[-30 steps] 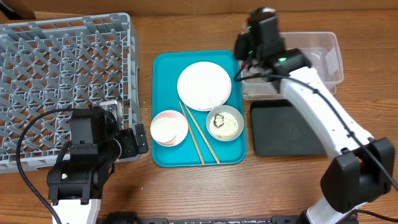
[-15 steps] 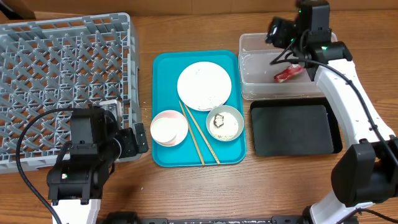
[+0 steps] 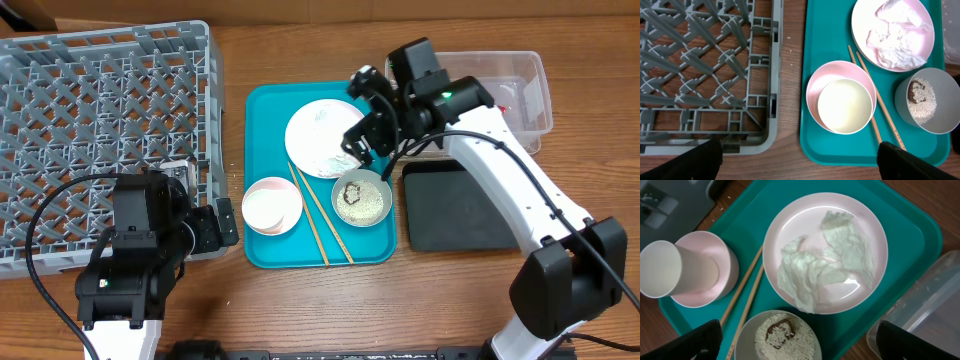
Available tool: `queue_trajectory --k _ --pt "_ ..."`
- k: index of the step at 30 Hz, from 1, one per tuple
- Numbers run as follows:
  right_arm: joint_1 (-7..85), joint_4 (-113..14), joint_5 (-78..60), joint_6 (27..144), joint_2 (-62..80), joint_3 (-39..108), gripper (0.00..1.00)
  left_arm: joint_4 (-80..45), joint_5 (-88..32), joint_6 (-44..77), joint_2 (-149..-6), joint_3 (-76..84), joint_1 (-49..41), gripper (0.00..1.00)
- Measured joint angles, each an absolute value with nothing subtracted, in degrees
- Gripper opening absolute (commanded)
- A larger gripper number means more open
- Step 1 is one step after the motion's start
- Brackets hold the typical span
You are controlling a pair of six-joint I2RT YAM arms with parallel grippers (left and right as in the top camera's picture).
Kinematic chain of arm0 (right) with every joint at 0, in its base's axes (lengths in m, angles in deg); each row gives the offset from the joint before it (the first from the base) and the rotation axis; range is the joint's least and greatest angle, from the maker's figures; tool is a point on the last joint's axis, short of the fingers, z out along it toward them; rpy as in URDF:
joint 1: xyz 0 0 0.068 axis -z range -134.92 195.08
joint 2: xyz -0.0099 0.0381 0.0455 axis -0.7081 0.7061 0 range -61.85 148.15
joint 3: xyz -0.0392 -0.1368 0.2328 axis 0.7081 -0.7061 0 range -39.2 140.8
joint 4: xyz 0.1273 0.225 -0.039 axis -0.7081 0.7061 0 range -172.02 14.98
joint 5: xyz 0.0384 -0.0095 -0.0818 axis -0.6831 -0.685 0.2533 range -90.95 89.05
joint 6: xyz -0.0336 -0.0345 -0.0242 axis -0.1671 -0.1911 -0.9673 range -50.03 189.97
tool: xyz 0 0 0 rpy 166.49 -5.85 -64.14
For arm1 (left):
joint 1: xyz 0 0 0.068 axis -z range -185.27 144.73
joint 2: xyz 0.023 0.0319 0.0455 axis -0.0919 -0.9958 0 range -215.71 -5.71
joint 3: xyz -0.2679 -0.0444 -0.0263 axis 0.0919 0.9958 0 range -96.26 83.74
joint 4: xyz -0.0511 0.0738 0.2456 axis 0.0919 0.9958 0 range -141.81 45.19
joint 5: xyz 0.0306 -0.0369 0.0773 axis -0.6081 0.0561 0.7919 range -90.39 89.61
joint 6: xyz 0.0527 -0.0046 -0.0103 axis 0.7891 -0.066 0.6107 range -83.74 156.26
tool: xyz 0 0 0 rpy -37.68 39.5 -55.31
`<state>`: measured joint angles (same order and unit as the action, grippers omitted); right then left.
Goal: Sort waste into correct bins and load items into the dishwasher
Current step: 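Return the right gripper to the plate and grasp the white tissue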
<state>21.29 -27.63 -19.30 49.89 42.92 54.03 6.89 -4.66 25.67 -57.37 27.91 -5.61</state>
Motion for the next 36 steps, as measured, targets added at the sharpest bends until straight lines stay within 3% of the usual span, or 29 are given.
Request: queue_trajectory --k 7,17,23,25,28,30,32,34,36 --pt "17.92 -26.15 -16.51 47.01 45.04 57.13 1.00 6.91 -4.68 25.67 -57.37 27.91 -5.61 1.00" --pt "15.39 -36.57 -13.97 44.95 62.24 57.22 1.00 6.91 -4.68 25.67 -57.37 27.91 -5.61 1.00" --pt "14.62 -40.92 -10.80 44.60 64.14 57.22 1.00 6.91 -4.68 25.67 -57.37 27.88 -5.61 1.00" --pt "14.66 -40.97 -9.66 44.60 64.80 57.22 0.95 6.91 -4.68 25.67 -57.37 27.88 -5.61 1.00" --pt "14.66 -40.84 -9.01 44.63 66.13 57.22 0.76 6.91 -4.68 25.65 -57.37 27.88 -5.61 1.00" --pt "14.66 -40.84 -8.44 44.43 66.48 57.22 0.50 6.89 -4.68 25.65 -57.37 27.88 -5.61 1.00" --pt "14.66 -40.70 -8.26 45.26 66.48 57.22 0.17 6.89 -4.68 25.67 -57.37 27.88 -5.61 1.00" --pt "14.66 -40.07 -8.26 46.44 66.48 57.24 0.04 6.89 -4.68 25.65 -57.37 27.88 -5.61 1.00" --pt "14.66 -39.11 -8.46 47.77 66.46 57.31 0.04 6.91 -4.68 25.67 -57.37 27.88 -5.61 1.00"
